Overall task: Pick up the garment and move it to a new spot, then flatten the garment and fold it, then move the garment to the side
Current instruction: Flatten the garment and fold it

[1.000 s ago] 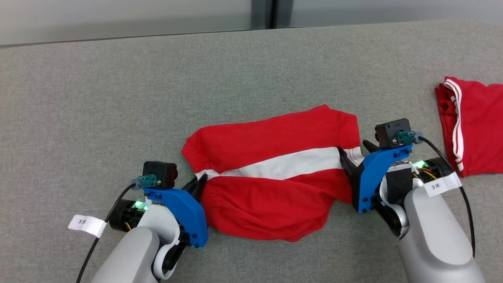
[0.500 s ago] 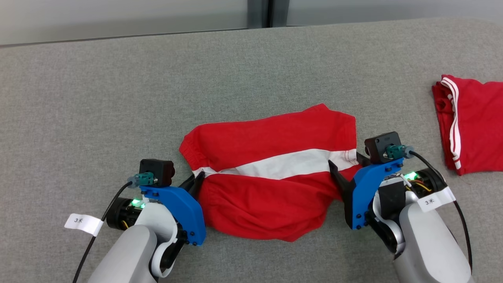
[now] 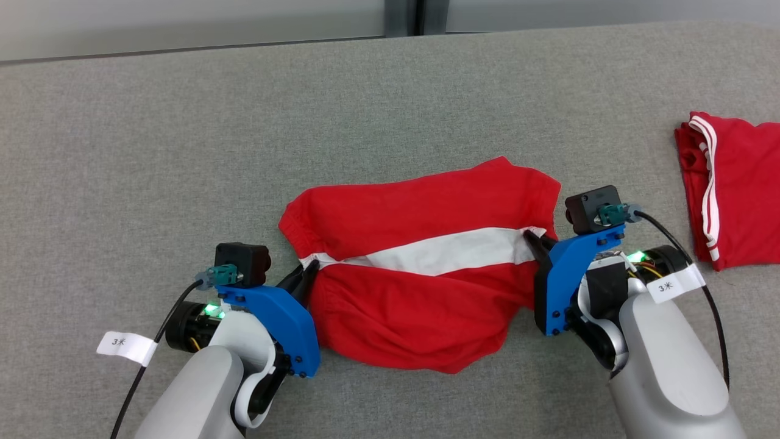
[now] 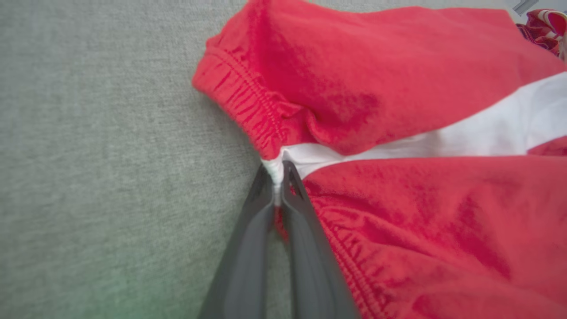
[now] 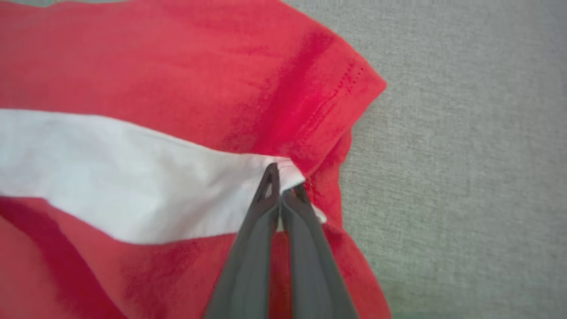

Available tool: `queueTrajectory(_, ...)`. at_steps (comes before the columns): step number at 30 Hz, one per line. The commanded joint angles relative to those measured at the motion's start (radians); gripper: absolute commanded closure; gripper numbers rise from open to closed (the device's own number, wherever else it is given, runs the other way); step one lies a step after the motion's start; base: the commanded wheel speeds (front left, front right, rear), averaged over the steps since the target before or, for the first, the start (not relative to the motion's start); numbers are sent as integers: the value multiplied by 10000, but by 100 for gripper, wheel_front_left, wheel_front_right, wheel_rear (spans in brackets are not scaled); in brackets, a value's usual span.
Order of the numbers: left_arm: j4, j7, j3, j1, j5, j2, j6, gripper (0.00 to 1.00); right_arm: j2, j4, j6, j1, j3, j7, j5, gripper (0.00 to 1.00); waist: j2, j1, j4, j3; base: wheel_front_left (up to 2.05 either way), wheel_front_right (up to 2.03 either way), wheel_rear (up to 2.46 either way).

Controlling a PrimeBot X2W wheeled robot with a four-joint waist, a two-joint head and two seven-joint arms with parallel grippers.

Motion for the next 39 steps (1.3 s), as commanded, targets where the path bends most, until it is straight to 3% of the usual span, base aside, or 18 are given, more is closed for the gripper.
queueTrajectory(1,12,-92,-24,6,-28,60,-36,100,-4,23,6,-206,-92,-175,111,100,0,0,7,-36,0,0,0)
queueTrajectory(9,-1073,-1230,665,138,-807,-216,-422,100,-7,-1052,6,-3,-555,-811,736,100,0,0,0,-459,0,0,0)
queueTrajectory(14,-2525,-1573,1280,145,-1539,-64,-646,100,-191,-2764,6,276,-823,-812,1410,100,0,0,-28,-893,0,0,0)
queueTrajectory(18,-3798,-1028,1744,-88,-2358,211,-694,100,-326,-4114,6,193,-944,-700,2159,100,0,0,-27,-1049,0,0,0)
queueTrajectory(24,-5090,426,2537,-1097,-3483,780,-344,100,-645,-5151,6,-880,-1096,-564,2849,100,0,0,-32,-671,0,0,0)
queueTrajectory(27,-5048,944,2880,-2054,-3686,1058,-102,100,-623,-4922,6,-2023,-945,-733,3497,100,0,0,-143,-26,0,0,0)
queueTrajectory(31,-4555,1159,3163,-3886,-3283,1438,99,100,-1025,-4097,5,-4180,-423,-1751,3337,100,0,0,-369,1107,0,0,0)
queueTrajectory(39,-2665,-577,3420,-7032,-2073,1351,-230,100,-1441,-1391,5,-7576,516,-5589,2223,100,0,0,-587,2035,0,0,0)
